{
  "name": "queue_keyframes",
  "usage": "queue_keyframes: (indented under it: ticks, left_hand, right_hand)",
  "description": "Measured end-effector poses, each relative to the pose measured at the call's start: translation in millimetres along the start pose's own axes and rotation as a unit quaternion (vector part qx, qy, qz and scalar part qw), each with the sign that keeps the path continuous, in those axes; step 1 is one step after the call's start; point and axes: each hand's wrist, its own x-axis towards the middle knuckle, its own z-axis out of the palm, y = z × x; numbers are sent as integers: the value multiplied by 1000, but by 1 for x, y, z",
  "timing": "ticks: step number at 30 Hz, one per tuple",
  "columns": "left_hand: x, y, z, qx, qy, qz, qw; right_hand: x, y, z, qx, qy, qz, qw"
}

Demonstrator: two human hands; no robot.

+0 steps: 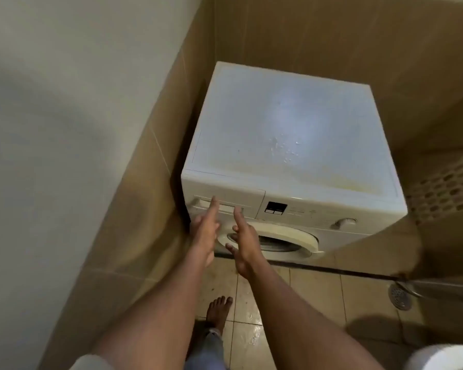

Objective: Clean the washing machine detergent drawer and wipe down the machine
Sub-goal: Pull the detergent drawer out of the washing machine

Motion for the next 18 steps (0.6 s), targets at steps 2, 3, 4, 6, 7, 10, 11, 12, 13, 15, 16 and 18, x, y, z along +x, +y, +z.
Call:
queue_keyframes:
  ticks: [2,3,4,6,7,10,11,12,13,15,16,18]
  left_hand:
    - [21,9,6,-64,-23,-30,997]
    - [30,14,9,-90,-33,-43,994]
    - [38,19,11,-119,-32,-62,990]
    - [51,25,16,-156,-21,-88,984]
    - [58,28,18,-176,-17,-101,979]
    - [72,35,26,-215,-5,-125,969]
    - [75,36,27,-208,0,-133,969]
    - [78,34,28,-195,1,-138,971]
    - [80,32,27,-183,-4,-140,973]
    - [81,29,27,-176,-14,-133,975]
    - [81,29,27,-184,-14,-128,974]
    - [80,29,29,-203,-12,-122,971]
  right_hand:
    - [19,-7,9,69,1,19,997]
    - [27,-12,13,102,-3,28,994]
    - [35,-18,15,146,-5,34,989]
    - [48,-26,21,221,4,45,974]
    - [53,-30,24,248,10,48,967]
    - [69,-37,32,299,19,63,952]
    - [73,-36,33,302,16,67,951]
    - [77,-34,34,302,16,70,951]
    - [80,-31,34,299,19,70,952]
    - [85,-26,33,287,24,63,955]
    - [85,-25,33,286,24,58,956]
    - [86,-22,35,302,14,49,952]
